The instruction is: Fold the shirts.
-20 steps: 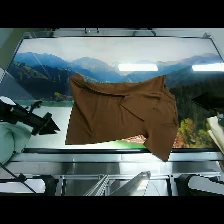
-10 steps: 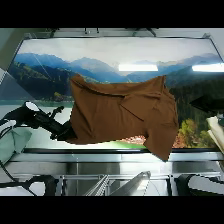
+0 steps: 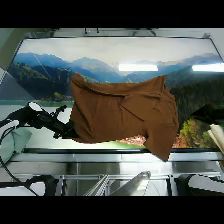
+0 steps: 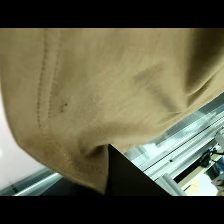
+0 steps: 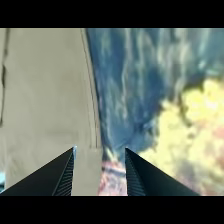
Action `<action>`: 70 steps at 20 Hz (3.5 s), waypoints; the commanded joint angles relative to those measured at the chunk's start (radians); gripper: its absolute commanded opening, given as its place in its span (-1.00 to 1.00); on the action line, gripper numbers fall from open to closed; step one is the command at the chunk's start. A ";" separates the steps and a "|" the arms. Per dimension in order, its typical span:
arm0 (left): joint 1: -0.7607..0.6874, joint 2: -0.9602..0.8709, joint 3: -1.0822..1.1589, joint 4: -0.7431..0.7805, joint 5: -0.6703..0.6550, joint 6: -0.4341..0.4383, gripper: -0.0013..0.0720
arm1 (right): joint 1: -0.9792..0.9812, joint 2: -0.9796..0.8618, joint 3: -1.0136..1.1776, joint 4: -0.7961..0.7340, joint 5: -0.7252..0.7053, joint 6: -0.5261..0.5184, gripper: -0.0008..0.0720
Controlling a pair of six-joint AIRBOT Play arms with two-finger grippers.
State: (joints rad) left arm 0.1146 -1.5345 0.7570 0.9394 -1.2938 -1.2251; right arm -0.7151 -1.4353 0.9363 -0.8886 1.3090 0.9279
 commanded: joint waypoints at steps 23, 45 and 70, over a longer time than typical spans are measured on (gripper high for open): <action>0.158 0.299 0.402 -0.723 -0.452 0.263 -0.91 | 0.192 0.217 0.186 0.785 0.348 -0.077 -0.93; 0.254 0.620 0.819 -0.389 -0.167 -0.005 -0.97 | 0.152 0.705 0.459 0.579 0.058 0.232 -0.93; 0.447 0.570 0.735 -0.807 -0.261 0.100 -0.90 | 0.217 0.588 0.372 0.595 -0.127 0.023 -0.93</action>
State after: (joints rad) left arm 0.6113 -0.8814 1.6630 0.0273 -1.5688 -1.1767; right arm -0.5598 -0.6971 1.4231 -0.3447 1.1332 1.0046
